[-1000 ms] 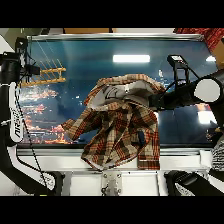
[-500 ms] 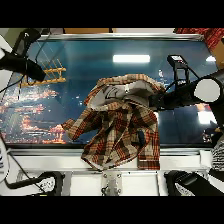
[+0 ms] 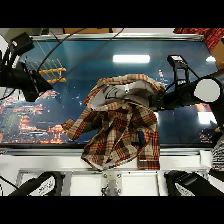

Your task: Fold the clothes and pants, and hang the long-sleeved shirts on hangers.

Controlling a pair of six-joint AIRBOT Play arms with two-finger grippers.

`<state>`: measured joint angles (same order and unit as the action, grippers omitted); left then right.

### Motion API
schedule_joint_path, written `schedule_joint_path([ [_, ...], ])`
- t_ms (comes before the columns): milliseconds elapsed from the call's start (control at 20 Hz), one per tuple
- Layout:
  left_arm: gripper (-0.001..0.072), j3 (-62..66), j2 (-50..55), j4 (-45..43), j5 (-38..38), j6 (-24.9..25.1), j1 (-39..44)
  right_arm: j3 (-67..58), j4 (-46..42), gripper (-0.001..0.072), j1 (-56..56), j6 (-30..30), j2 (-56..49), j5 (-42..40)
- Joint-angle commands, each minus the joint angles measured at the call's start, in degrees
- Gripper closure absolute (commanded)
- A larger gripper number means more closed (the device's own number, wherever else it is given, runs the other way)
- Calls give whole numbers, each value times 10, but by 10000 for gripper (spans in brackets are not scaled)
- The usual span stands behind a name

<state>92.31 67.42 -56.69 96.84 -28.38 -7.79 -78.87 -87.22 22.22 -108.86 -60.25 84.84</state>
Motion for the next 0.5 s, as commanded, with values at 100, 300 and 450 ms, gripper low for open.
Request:
schedule_joint_path([
  [100, 688, -2, -7, 27, 70, 10, 56, 0, 0, 681, 0, 0, 0, 0],
  [300, 688, -2, -11, 27, 0, 9, 80, 0, 0, 681, 0, 0, 0, 0],
  [450, 688, -3, -11, 27, 10, 9, 96, 0, 1, 681, 0, 0, 0, 0],
])
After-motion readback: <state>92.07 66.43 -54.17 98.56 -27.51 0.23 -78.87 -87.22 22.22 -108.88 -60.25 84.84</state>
